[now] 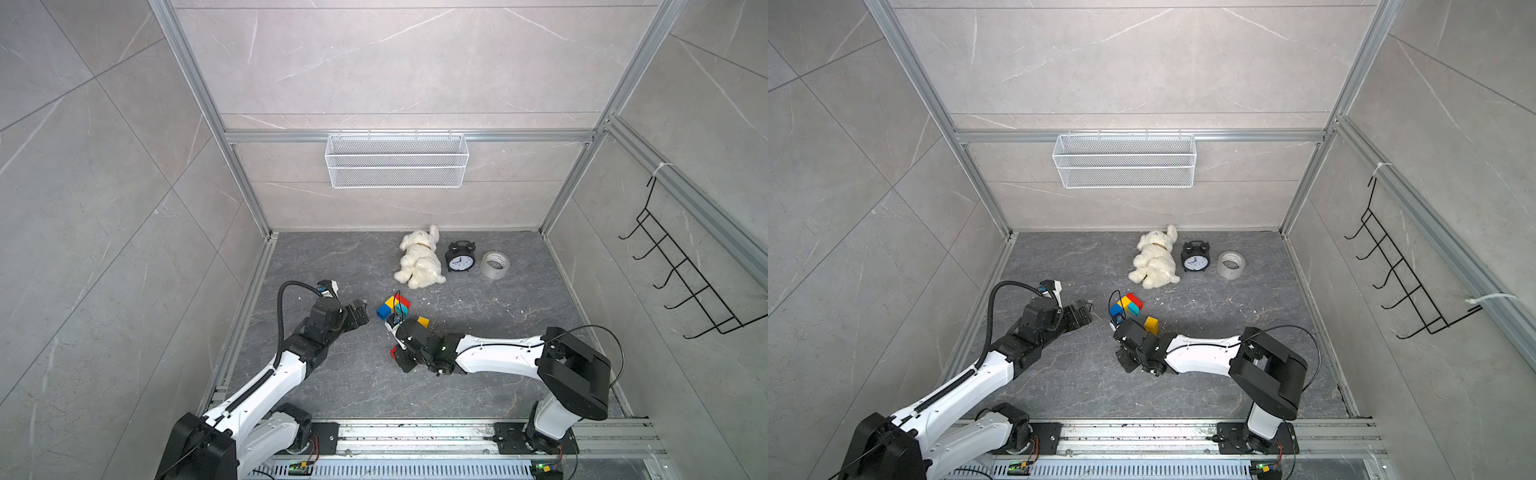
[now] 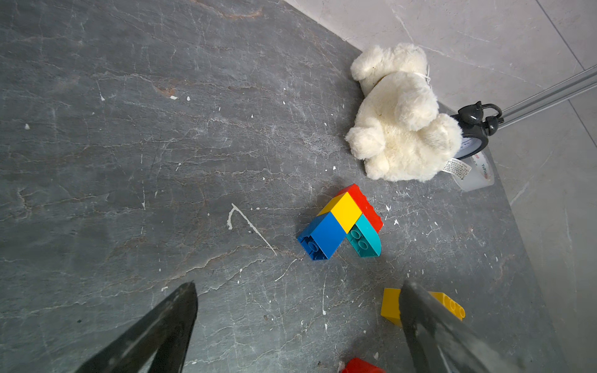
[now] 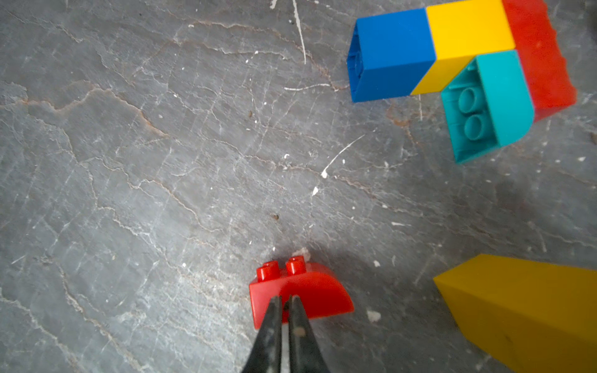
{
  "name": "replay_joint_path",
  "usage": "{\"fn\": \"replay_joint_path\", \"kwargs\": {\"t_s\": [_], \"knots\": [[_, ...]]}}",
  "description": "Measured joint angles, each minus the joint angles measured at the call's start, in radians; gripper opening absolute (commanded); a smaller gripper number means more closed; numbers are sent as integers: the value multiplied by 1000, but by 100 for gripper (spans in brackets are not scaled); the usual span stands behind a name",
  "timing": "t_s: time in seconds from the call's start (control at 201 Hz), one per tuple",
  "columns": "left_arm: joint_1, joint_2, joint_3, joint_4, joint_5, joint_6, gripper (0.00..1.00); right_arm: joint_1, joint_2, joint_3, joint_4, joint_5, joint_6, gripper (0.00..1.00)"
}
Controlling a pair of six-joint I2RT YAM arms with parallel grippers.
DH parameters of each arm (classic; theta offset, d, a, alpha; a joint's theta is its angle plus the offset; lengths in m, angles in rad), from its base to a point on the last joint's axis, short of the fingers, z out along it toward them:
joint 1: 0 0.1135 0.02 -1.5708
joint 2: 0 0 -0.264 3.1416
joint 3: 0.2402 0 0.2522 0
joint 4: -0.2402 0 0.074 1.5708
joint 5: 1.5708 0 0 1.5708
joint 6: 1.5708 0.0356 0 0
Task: Assemble the letter r with lego
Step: Adjust the lego brick at the center of the board.
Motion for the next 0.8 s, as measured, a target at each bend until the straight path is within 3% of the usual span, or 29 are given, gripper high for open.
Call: {"fn": "replay_joint_path", "kwargs": {"t_s": [0.413, 0.622, 0.801], "knots": [[0, 54, 1, 6, 36, -15, 100, 0, -95, -173, -19, 31, 70, 11], [1, 68, 9, 14, 54, -19, 99, 0, -284, -177, -100, 53, 70, 13], [1, 87, 14, 36, 77, -18, 99, -2, -414, -160, -223, 176, 112, 14]]}}
